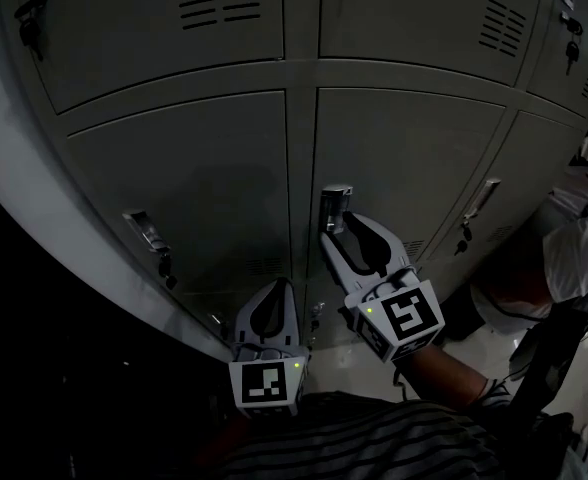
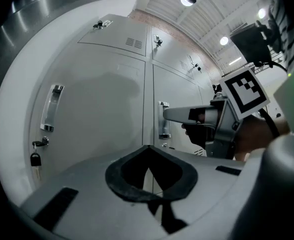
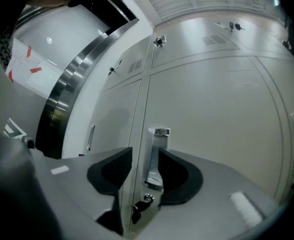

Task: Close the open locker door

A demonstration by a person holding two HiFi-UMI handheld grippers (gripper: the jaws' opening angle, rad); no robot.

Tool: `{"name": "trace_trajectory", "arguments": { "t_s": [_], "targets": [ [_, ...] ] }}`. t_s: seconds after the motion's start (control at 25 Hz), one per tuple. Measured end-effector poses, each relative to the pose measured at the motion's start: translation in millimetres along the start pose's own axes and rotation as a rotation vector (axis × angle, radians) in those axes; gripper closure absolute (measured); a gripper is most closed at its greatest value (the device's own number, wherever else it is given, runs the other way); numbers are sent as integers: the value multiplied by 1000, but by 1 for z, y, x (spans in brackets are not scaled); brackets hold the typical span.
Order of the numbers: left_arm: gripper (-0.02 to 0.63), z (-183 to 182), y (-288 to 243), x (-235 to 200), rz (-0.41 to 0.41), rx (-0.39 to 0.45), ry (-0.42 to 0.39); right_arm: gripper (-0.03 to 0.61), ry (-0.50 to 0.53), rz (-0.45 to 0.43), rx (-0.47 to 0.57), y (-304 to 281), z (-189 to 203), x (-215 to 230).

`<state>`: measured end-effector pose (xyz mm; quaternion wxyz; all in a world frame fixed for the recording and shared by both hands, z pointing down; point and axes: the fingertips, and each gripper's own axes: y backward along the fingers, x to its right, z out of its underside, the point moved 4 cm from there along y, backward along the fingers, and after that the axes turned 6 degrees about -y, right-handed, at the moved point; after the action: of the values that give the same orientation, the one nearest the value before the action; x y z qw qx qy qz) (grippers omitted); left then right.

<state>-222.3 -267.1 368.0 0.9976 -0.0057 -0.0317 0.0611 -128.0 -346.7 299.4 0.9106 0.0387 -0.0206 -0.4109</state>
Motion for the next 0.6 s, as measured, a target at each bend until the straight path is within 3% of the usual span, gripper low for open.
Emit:
{"name": "trace_trajectory", "arguments": {
  "t_s": [0.32,0.6],
  "targets": [
    [609,-11,37,73,44,16,-11,454,-87,50,35,119,-10,-1],
    [609,-13,127,179,31,10,-15,575,-161,90,6,274,-7,-9]
  ]
}}
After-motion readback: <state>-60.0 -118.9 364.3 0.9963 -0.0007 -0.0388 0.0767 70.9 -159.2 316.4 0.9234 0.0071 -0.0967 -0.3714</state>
